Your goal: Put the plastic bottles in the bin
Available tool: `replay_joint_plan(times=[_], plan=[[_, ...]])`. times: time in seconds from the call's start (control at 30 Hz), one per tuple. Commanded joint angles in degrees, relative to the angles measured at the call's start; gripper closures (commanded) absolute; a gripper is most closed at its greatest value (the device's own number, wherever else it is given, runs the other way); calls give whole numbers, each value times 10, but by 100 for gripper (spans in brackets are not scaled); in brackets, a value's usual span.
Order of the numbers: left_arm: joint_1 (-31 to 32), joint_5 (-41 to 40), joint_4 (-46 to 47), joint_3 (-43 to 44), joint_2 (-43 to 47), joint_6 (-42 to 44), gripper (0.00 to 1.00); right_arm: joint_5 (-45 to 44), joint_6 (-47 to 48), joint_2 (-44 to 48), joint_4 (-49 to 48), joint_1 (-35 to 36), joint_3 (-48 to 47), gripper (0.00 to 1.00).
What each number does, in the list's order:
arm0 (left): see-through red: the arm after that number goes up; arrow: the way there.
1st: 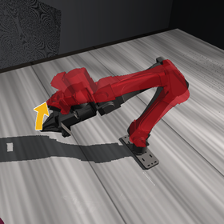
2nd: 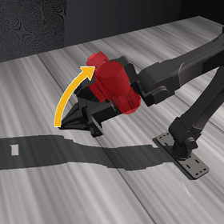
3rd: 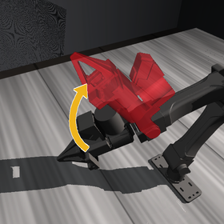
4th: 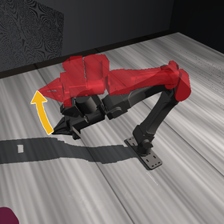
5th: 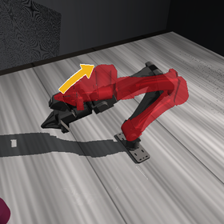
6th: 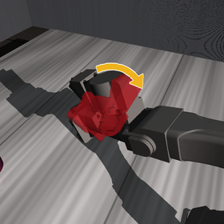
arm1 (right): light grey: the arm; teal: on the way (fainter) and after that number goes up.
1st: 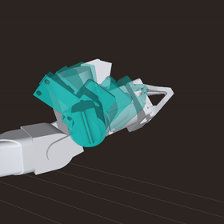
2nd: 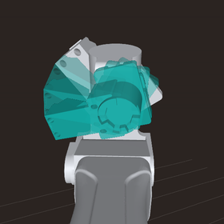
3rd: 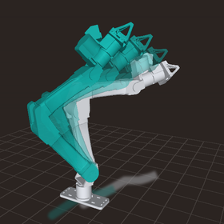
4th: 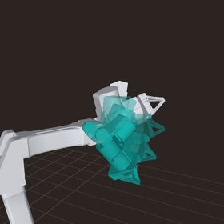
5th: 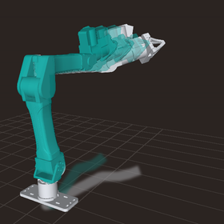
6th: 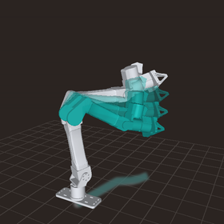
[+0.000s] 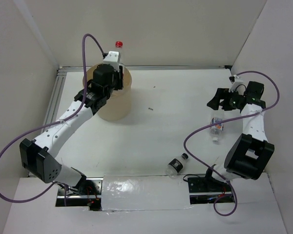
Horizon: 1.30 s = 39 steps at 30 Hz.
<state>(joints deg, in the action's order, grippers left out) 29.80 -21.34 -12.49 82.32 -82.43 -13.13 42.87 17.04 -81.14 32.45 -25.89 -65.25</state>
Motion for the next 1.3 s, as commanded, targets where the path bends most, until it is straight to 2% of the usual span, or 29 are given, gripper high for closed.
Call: replay_joint_plan(times=[0.0,0.03,0.07,0.1,0.13,0.17,0.27,0.43,0.57,0.6,0.7,0.83,0.87,0.9,0.93,0.97,1.0,1.07,1.17,1.2,1.23,1.27], plan=[[-33,-24,5,-24,0,20,75,4,28,-9,27,-4,3,9],[-40,-31,5,-30,6,20,71,-3,34,-9,32,-4,3,7],[-54,-31,5,-30,6,20,62,-3,34,-9,39,-4,3,5],[-61,-31,-1,-35,6,14,33,-10,45,-9,39,-4,3,1],[-61,-31,-1,-35,11,14,12,-16,45,-15,46,-4,3,1],[-69,-23,-1,-35,17,14,1,-28,45,-15,57,-4,3,1],[-69,-8,-28,5,24,22,0,-70,50,-22,70,-4,-3,1],[-20,19,-52,29,82,39,0,-187,25,-12,32,15,28,1],[24,108,-52,-27,131,30,0,-293,12,-25,3,43,57,3],[39,156,-52,-43,136,25,0,-305,7,-36,-9,43,58,5],[90,188,-47,-123,141,-5,0,-321,7,-71,-26,60,72,8],[161,191,-18,-206,141,-65,0,-336,-9,-116,-40,87,66,26],[173,185,-12,-227,136,-75,0,-342,-9,-121,-40,87,66,38],[197,185,-5,-239,131,-83,0,-342,-9,-127,-40,93,58,44],[222,185,20,-258,125,-107,0,-326,2,-127,-25,93,39,58],[222,185,20,-267,125,-107,0,-326,2,-127,-25,93,39,58],[248,185,26,-273,113,-107,0,-291,11,-127,-5,93,28,65],[284,177,33,-279,99,-112,0,-214,51,-133,24,100,-31,73],[311,202,82,-305,82,-107,0,-129,115,-153,95,136,-164,77],[327,213,99,-313,82,-102,0,-67,132,-160,123,146,-201,78],[334,233,114,-319,75,-95,0,-33,162,-174,132,158,-276,78],[339,240,133,-324,66,-95,0,-2,169,-180,133,185,-310,78]])
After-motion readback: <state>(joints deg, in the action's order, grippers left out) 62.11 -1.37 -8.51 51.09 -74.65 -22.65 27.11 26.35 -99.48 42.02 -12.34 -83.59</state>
